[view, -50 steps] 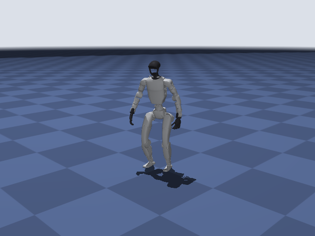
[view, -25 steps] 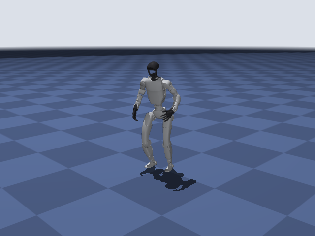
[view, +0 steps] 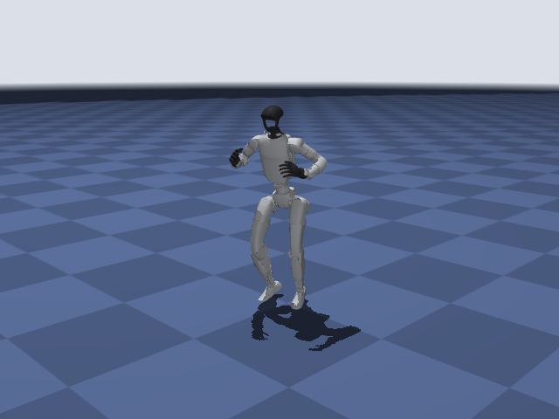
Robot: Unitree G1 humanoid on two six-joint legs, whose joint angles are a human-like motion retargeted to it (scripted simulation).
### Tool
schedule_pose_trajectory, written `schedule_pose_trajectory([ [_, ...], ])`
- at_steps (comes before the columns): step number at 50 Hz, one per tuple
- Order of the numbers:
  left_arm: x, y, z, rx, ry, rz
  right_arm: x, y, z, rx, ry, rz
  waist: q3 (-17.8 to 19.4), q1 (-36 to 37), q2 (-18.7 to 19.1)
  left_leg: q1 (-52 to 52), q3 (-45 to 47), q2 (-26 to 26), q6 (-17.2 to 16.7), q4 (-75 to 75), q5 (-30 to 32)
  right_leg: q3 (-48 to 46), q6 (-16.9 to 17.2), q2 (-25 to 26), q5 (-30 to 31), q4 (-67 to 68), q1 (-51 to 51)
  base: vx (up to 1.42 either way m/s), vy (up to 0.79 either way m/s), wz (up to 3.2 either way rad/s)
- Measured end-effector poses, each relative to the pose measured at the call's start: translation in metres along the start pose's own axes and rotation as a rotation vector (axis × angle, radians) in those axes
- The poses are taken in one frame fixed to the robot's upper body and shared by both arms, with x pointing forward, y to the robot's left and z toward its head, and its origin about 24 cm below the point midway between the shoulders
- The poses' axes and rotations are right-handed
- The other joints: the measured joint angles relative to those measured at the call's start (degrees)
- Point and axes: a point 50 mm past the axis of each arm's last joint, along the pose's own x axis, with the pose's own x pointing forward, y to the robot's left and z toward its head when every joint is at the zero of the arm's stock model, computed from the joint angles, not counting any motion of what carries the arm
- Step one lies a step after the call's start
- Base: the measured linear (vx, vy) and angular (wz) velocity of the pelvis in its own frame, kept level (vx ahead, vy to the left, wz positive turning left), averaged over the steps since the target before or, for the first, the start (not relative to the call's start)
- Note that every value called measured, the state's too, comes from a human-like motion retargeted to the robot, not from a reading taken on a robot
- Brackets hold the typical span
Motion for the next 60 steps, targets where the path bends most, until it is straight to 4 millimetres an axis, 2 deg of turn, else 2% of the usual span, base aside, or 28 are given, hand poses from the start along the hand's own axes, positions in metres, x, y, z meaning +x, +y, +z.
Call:
schedule_pose_trajectory([
  [2, -0.009, 0.002, 0.012, -0.039, -0.004, -0.021, -0.020, 0.004, -0.005, -0.030, 0.103, 0.130, -2.8, -0.3, -0.9, 1.3, 0.8, -0.8, -2.6, -5.9, 9.3, -0.2, 1.5, -1.2, 6.4, -1.6, -0.7, 0.13, 0.00, 0.56],
  [3, -0.011, 0.002, 0.016, -0.053, -0.010, -0.025, -0.027, 0.005, -0.007, -0.035, 0.140, 0.180, -3.0, -0.5, -1.3, 0.6, 1.0, -0.9, -2.8, -4.4, 10.0, 0.0, 1.4, -2.1, 6.5, 0.2, -1.6, 0.05, 0.01, 0.51],
  [5, -0.015, 0.003, 0.024, -0.090, -0.013, -0.024, -0.039, 0.009, -0.008, -0.027, 0.197, 0.259, -3.5, -0.9, -1.6, -0.6, 0.9, -1.2, -2.5, -0.9, 8.8, 0.6, 0.3, -3.4, 4.3, 4.0, -3.0, 0.02, 0.01, 0.44],
  [8, -0.018, 0.002, 0.029, -0.140, 0.001, -0.004, -0.046, 0.012, -0.006, -0.001, 0.231, 0.297, -4.1, -1.5, -0.6, -1.5, 0.4, -1.4, -1.6, 3.8, 4.3, 0.6, -2.2, -4.9, -1.8, 8.8, -3.8, -0.01, 0.02, 0.27],
  [10, -0.019, -0.001, 0.030, -0.186, 0.016, 0.026, -0.046, 0.014, -0.005, 0.019, 0.230, 0.273, -4.0, -1.8, 0.9, -0.9, 0.2, -1.0, -1.3, 5.1, 1.4, 0.1, -3.7, -5.0, -5.5, 10.2, -3.2, -0.03, 0.01, 0.05],
  [13, -0.024, -0.010, 0.020, -0.251, 0.080, 0.073, -0.042, 0.020, -0.005, 0.070, 0.213, 0.191, -4.2, -2.4, 2.5, -1.0, 1.2, -0.6, 0.5, 8.5, -4.3, 0.6, -6.3, -5.8, -12.5, 14.6, -3.6, -0.11, 0.02, 0.08],
  [15, -0.029, -0.017, 0.007, -0.288, 0.147, 0.107, -0.036, 0.024, -0.006, 0.112, 0.191, 0.120, -3.9, -2.5, 3.4, -0.8, 1.9, -0.1, 3.3, 12.2, -12.3, 1.5, -8.7, -6.1, -20.1, 19.0, -4.2, -0.14, 0.02, 0.00],
  [18, -0.036, -0.027, -0.022, -0.303, 0.272, 0.149, -0.023, 0.029, -0.013, 0.155, 0.158, -0.011, -1.3, -1.9, 3.9, -1.8, 3.1, 1.6, 11.5, 24.1, -36.7, 3.0, -13.1, -6.0, -40.6, 29.5, -6.1, -0.19, 0.03, -0.29],
  [20, -0.035, -0.037, -0.052, -0.285, 0.359, 0.171, -0.007, 0.035, -0.022, 0.163, 0.130, -0.093, 1.4, 0.2, 5.3, -5.2, 4.4, 5.2, 16.9, 31.4, -49.8, 3.5, -16.2, -3.2, -44.5, 31.5, -9.9, -0.34, 0.09, -0.94],
  [22, -0.034, -0.052, -0.076, -0.292, 0.440, 0.176, 0.004, 0.041, -0.029, 0.161, 0.112, -0.125, 1.5, 0.3, 5.3, -8.7, 5.4, 6.4, 19.7, 31.7, -49.8, 3.5, -17.6, -3.2, -44.5, 32.8, -13.8, -0.31, 0.00, -0.16],
  [25, -0.031, -0.066, -0.094, -0.292, 0.493, 0.158, 0.015, 0.051, -0.034, 0.166, 0.090, -0.109, 1.0, 0.0, 5.2, -8.9, 5.8, 6.2, 19.4, 29.9, -49.8, 3.1, -17.3, -3.3, -44.5, 32.3, -14.3, -0.08, -0.02, 0.09],
  [28, -0.028, -0.067, -0.099, -0.262, 0.488, 0.117, 0.021, 0.055, -0.036, 0.152, 0.065, -0.061, 2.5, 0.2, 5.7, -3.5, 6.2, 5.9, 16.1, 25.3, -49.2, 1.6, -15.6, -2.4, -44.5, 27.7, -8.5, 0.05, -0.04, 0.04],
  [31, -0.027, -0.063, -0.102, -0.230, 0.488, 0.066, 0.022, 0.055, -0.043, 0.106, 0.081, 0.008, 2.6, 0.5, 6.0, 1.0, 5.7, 5.7, 12.2, 18.5, -45.5, -0.3, -14.1, -0.6, -44.3, 21.2, -3.1, 0.08, -0.10, 0.22],
  [34, -0.027, -0.058, -0.108, -0.203, 0.503, 0.021, 0.018, 0.054, -0.058, 0.051, 0.145, 0.073, 1.3, 0.6, 5.1, 4.1, 5.2, 4.1, 9.7, 10.0, -40.1, -1.7, -13.0, 0.2, -42.8, 13.4, 0.3, 0.03, -0.11, 0.39],
  [37, -0.029, -0.056, -0.114, -0.177, 0.533, -0.021, 0.005, 0.052, -0.081, 0.001, 0.267, 0.127, -0.4, 1.0, 3.8, 6.1, 5.0, 2.7, 8.3, 2.8, -35.5, -2.9, -12.6, 0.6, -41.7, 7.1, 2.3, -0.01, -0.11, 0.30],
  [40, -0.043, -0.057, -0.126, -0.154, 0.618, -0.070, -0.023, 0.052, -0.112, -0.038, 0.466, 0.178, -1.6, 1.6, 2.6, 7.6, 5.0, 1.8, 7.5, -2.4, -32.1, -3.9, -12.5, 0.8, -40.9, 3.0, 3.6, -0.02, -0.09, 0.22],
  [42, -0.059, -0.064, -0.137, -0.145, 0.710, -0.124, -0.054, 0.055, -0.136, -0.043, 0.649, 0.220, -2.2, 2.0, 1.9, 8.5, 4.9, 1.4, 7.1, -5.2, -30.2, -4.6, -12.5, 0.9, -40.4, 1.1, 4.4, -0.02, -0.07, 0.22],
  [44, -0.080, -0.074, -0.148, -0.143, 0.824, -0.199, -0.095, 0.062, -0.157, -0.031, 0.865, 0.272, -2.7, 2.2, 1.2, 9.0, 4.6, 0.9, 6.9, -7.1, -28.7, -5.2, -12.4, 0.8, -40.0, -0.1, 4.9, -0.02, -0.06, 0.26],
  [47, -0.120, -0.094, -0.164, -0.155, 1.035, -0.347, -0.171, 0.075, -0.175, 0.026, 1.224, 0.375, -3.6, 3.0, 0.5, 10.6, 3.8, 0.2, 7.0, -11.6, -26.0, -6.0, -12.7, 1.3, -39.0, -2.5, 5.9, 0.01, -0.04, 0.23],
  [50, -0.169, -0.111, -0.168, -0.187, 1.262, -0.517, -0.251, 0.089, -0.165, 0.118, 1.582, 0.501, -4.1, 3.5, -0.3, 10.5, 2.8, -0.3, 7.3, -12.6, -25.2, -6.1, -12.9, 1.0, -38.6, -2.7, 6.0, 0.01, -0.01, 0.22],
  [53, -0.212, -0.121, -0.164, -0.229, 1.447, -0.671, -0.315, 0.099, -0.137, 0.226, 1.865, 0.608, -4.0, 4.1, -0.8, 10.6, 1.7, -0.6, 7.5, -13.7, -24.2, -6.0, -13.4, 1.0, -38.0, -2.9, 5.8, 0.01, 0.00, 0.06],
  [56, -0.245, -0.125, -0.155, -0.269, 1.576, -0.789, -0.355, 0.105, -0.106, 0.328, 2.050, 0.667, -3.7, 4.4, -1.2, 10.5, 0.8, -0.9, 7.5, -14.2, -23.7, -5.8, -13.8, 0.8, -37.8, -2.6, 5.7, 0.00, 0.00, 0.00],
  [60, -0.270, -0.123, -0.145, -0.305, 1.666, -0.874, -0.380, 0.110, -0.079, 0.432, 2.157, 0.686, -3.2, 4.5, -1.3, 10.9, 0.0, -1.2, 7.5, -14.9, -23.1, -5.7, -14.1, 1.0, -37.5, -2.8, 5.9, 0.00, 0.00, 0.00],
])
